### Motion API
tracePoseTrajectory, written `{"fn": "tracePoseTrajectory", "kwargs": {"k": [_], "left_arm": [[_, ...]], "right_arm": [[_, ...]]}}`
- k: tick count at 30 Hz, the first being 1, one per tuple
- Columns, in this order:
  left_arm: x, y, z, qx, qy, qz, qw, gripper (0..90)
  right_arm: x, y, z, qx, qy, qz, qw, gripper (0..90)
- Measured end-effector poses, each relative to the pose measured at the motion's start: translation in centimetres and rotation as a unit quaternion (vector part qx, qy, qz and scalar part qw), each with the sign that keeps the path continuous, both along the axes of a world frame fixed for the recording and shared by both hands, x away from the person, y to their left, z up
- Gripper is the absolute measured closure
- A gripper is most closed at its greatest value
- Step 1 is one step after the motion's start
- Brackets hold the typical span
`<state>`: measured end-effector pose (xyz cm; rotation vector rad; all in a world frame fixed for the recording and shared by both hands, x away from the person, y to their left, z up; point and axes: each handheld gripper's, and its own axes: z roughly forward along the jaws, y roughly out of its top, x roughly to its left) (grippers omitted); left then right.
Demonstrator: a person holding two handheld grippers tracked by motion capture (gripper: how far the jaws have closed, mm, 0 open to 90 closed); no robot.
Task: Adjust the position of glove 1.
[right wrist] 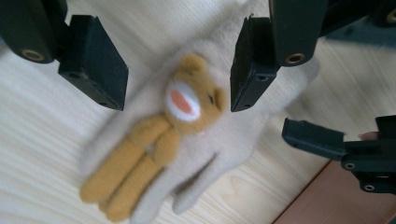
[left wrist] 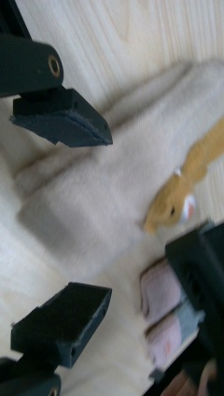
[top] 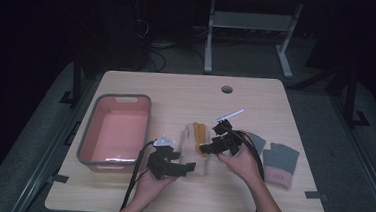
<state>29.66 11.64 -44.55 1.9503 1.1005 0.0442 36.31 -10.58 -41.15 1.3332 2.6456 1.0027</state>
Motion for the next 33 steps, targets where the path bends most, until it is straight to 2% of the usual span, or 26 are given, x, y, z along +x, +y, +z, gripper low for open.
{"fn": "tracePoseTrajectory", "kwargs": {"k": [1,2,3,4,7,9,14,19,21,23,27,29,33], "left_arm": [[0.1,-0.1,-0.1,0.001,0.004,0.006,1.0000,22.6],[0.1,-0.3,-0.3,0.013,-0.003,0.017,0.9998,23.2],[0.1,-0.4,-0.4,0.024,-0.001,0.023,0.9995,23.5],[0.1,-0.5,-0.5,0.023,0.004,0.029,0.9993,24.1],[0.3,-0.7,-0.9,0.037,0.014,0.027,0.9989,27.9],[0.4,-0.8,-1.2,0.038,0.027,0.030,0.9984,29.7],[0.6,-0.8,-1.6,0.029,0.048,0.031,0.9979,34.6],[0.8,-0.4,-1.8,0.013,0.060,0.035,0.9975,43.0],[0.8,-0.4,-1.8,0.017,0.061,0.032,0.9975,45.9],[0.8,-0.4,-1.8,0.018,0.059,0.031,0.9976,46.8],[0.8,-0.4,-1.8,0.016,0.060,0.026,0.9977,51.1],[0.8,-0.4,-1.9,0.015,0.060,0.023,0.9978,52.8],[1.0,-0.3,-1.9,0.011,0.068,0.020,0.9974,55.6]], "right_arm": [[-0.1,-0.2,-0.2,0.006,0.005,-0.004,1.0000,36.5],[-0.3,-0.6,-0.8,0.015,0.017,-0.017,0.9996,36.3],[-0.3,-0.7,-1.0,0.018,0.017,-0.017,0.9995,36.4],[-0.4,-0.8,-1.2,0.024,0.018,-0.020,0.9994,36.6],[-0.7,-1.1,-2.0,0.039,0.032,-0.031,0.9982,36.9],[-0.8,-1.3,-2.5,0.056,0.039,-0.040,0.9969,37.4],[-1.1,-1.7,-3.6,0.087,0.058,-0.062,0.9926,39.4],[-1.3,-1.6,-4.7,0.099,0.067,-0.081,0.9895,42.5],[-1.5,-1.6,-4.8,0.115,0.071,-0.091,0.9866,45.4],[-1.5,-1.5,-4.9,0.117,0.072,-0.096,0.9859,45.5],[-1.7,-1.3,-5.5,0.133,0.079,-0.107,0.9821,47.2],[-1.8,-1.2,-5.5,0.131,0.079,-0.110,0.9820,47.5],[-1.8,-0.8,-5.8,0.150,0.090,-0.117,0.9776,52.1]]}}
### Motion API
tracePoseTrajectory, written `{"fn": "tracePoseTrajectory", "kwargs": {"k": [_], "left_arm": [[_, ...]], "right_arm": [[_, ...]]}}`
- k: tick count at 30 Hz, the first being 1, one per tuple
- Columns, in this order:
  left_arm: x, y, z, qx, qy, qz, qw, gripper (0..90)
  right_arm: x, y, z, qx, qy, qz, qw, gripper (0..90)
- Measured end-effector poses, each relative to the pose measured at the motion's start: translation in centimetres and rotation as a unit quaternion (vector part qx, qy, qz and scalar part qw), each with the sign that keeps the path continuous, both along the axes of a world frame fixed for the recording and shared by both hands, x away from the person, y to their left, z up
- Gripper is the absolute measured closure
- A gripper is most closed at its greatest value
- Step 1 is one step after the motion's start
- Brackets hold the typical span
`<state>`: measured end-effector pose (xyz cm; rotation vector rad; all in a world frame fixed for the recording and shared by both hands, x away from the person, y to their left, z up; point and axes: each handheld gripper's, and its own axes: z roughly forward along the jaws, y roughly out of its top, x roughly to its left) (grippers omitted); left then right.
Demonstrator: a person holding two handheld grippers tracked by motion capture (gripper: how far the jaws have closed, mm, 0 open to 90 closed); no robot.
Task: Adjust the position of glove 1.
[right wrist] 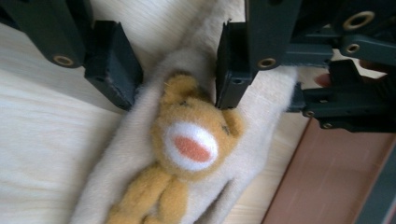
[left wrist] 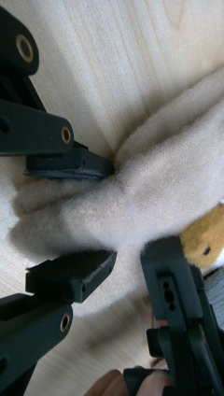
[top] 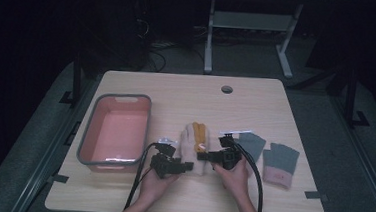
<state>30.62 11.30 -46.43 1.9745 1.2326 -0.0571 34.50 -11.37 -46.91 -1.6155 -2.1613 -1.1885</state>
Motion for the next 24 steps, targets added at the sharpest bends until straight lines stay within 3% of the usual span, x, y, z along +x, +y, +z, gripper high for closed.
{"fn": "tracePoseTrajectory", "kwargs": {"k": [6,13,16,18,24], "left_arm": [[0.2,0.0,0.0,0.000,0.004,-0.005,1.0000,58.8],[0.5,0.1,-0.1,-0.013,0.017,-0.001,0.9998,60.0],[0.5,0.2,-0.1,-0.017,0.018,0.001,0.9997,61.2],[0.7,0.4,-0.2,-0.036,0.028,0.004,0.9990,63.8],[1.0,0.8,-0.3,-0.064,0.041,0.004,0.9971,65.6]], "right_arm": [[0.1,0.6,-0.5,0.021,0.004,-0.005,0.9998,62.4],[0.4,0.7,-1.1,0.051,0.033,-0.010,0.9981,75.9],[0.5,0.6,-1.1,0.055,0.035,-0.010,0.9978,79.0],[0.5,0.4,-0.9,0.056,0.032,-0.009,0.9979,81.0],[0.4,0.0,-0.5,0.064,0.027,-0.005,0.9976,82.2]]}}
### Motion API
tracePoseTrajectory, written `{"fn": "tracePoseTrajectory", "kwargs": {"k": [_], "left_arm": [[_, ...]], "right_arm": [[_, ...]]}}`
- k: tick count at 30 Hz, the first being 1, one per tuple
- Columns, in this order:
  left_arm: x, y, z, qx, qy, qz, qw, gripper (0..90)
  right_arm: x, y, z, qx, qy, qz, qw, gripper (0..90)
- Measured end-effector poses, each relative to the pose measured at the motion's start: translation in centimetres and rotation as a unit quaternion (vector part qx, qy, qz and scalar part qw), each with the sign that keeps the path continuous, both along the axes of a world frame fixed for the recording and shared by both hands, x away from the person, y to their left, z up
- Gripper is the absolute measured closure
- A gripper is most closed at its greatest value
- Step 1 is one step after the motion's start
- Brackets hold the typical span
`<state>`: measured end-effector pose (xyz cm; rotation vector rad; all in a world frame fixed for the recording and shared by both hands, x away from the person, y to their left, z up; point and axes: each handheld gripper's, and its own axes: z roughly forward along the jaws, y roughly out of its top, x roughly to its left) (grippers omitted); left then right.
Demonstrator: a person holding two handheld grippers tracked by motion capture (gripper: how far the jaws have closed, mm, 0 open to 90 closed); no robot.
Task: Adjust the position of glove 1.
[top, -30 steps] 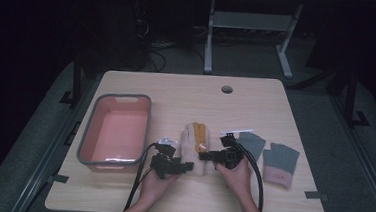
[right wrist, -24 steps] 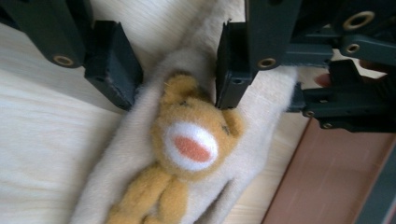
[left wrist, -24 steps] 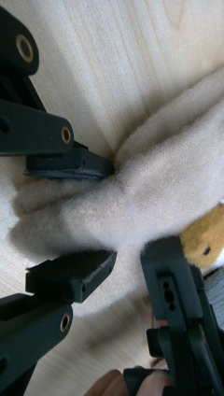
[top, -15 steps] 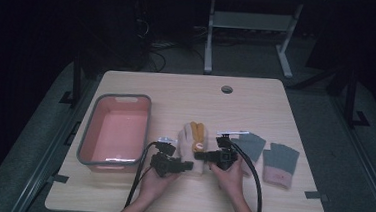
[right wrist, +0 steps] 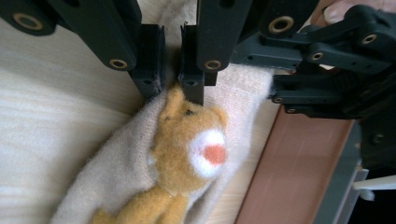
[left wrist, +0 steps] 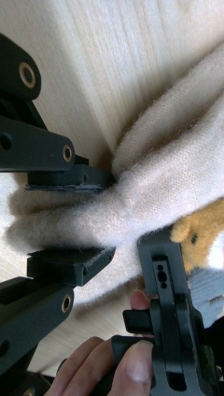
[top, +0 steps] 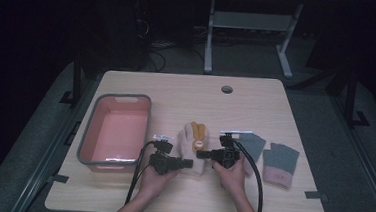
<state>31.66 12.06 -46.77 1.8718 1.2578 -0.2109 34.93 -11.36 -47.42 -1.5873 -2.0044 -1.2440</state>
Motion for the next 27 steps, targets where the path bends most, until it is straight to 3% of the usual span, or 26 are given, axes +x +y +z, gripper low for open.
{"fn": "tracePoseTrajectory", "kwargs": {"k": [12,22,27], "left_arm": [[0.0,-0.3,0.7,-0.014,-0.008,-0.012,0.9998,65.7],[-0.2,0.2,2.1,-0.027,-0.023,-0.024,0.9991,65.8],[-0.1,0.7,2.8,-0.050,-0.024,-0.030,0.9980,65.9]], "right_arm": [[-0.4,-1.0,1.3,0.013,-0.012,0.007,0.9998,82.7],[-0.6,-1.1,2.5,0.027,-0.017,0.011,0.9994,82.8],[-0.6,-1.0,3.6,0.022,-0.026,0.018,0.9993,82.8]]}}
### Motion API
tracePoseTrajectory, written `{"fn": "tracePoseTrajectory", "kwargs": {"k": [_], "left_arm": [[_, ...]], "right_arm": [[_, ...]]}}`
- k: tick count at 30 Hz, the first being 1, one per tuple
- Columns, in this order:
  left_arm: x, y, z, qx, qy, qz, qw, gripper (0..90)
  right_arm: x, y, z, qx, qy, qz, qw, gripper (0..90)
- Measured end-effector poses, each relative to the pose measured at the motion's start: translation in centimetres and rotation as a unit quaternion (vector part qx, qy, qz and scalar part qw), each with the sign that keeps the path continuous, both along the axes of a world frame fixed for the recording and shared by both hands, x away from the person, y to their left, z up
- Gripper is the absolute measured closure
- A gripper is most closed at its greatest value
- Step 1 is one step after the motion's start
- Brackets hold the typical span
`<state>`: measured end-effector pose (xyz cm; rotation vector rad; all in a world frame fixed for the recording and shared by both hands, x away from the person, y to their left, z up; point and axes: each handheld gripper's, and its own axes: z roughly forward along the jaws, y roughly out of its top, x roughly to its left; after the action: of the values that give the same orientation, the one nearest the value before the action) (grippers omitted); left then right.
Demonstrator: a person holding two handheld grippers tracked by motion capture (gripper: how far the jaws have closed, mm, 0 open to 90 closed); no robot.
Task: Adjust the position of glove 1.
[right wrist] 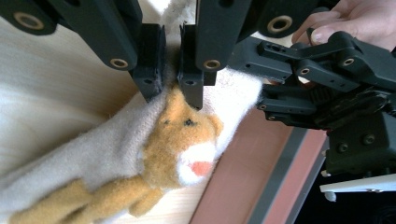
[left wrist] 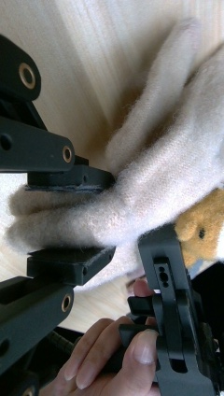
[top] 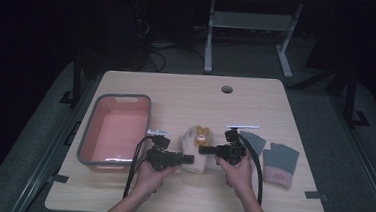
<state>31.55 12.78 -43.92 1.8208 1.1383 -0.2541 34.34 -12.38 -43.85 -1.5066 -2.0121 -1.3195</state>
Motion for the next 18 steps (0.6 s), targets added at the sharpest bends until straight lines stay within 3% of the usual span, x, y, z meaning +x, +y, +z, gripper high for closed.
{"fn": "tracePoseTrajectory", "kwargs": {"k": [18], "left_arm": [[0.8,1.2,3.1,-0.011,-0.026,-0.013,0.9995,66.0]], "right_arm": [[0.6,0.6,3.3,0.012,-0.023,0.008,0.9996,82.8]]}}
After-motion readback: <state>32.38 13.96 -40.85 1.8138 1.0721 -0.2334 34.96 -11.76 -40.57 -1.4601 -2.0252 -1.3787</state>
